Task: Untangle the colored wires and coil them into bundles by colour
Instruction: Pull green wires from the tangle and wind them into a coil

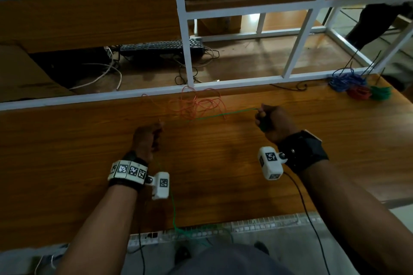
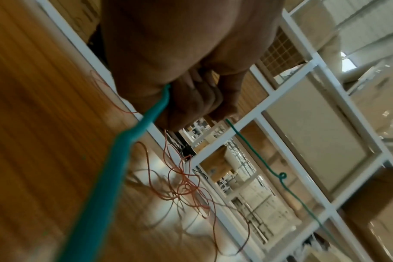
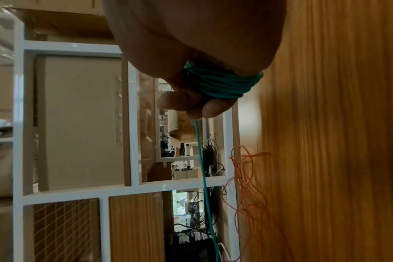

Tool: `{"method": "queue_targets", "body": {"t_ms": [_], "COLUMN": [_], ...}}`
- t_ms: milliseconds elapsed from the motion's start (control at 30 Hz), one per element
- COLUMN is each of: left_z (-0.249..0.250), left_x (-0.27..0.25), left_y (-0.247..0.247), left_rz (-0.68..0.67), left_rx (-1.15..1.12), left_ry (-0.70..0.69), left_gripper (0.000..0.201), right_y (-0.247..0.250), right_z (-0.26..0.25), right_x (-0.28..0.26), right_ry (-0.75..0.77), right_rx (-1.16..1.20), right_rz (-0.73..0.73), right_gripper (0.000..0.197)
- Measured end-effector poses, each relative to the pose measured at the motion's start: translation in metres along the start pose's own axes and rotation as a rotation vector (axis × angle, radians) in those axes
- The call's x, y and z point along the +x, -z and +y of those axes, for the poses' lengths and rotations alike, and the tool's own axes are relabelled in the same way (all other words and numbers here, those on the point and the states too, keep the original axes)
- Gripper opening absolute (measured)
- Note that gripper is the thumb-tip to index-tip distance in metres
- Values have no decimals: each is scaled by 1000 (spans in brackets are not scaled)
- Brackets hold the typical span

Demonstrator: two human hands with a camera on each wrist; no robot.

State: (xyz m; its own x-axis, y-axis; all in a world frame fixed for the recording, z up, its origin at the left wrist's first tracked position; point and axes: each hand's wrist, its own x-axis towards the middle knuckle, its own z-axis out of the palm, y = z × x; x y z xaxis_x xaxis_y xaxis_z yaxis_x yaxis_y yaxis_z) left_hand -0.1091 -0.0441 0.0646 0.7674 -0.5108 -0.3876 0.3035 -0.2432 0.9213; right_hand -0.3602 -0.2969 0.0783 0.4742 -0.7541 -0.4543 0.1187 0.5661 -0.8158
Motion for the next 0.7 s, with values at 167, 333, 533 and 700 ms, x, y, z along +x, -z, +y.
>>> {"method": "queue_targets", "body": {"t_ms": [167, 333, 533, 700], "left_z": [20, 55, 97, 70], "left_x": [15, 31, 48, 28], "left_y": [7, 11, 2, -34], "left_rz": [75, 225, 67, 15], "left_rx": [-76, 91, 392, 389], "left_ry": [-67, -181, -380, -263], "left_gripper": [27, 26, 19, 32], "right_y": [8, 8, -27, -78], "right_z": [3, -9, 9, 3], "right_x": [-2, -51, -99, -114], "right_ry": [-40, -261, -428, -332], "right_rx": [-91, -505, -445, 82], "right_rz": [-70, -495, -1258, -1433], "right_gripper": [23, 34, 36, 25]}}
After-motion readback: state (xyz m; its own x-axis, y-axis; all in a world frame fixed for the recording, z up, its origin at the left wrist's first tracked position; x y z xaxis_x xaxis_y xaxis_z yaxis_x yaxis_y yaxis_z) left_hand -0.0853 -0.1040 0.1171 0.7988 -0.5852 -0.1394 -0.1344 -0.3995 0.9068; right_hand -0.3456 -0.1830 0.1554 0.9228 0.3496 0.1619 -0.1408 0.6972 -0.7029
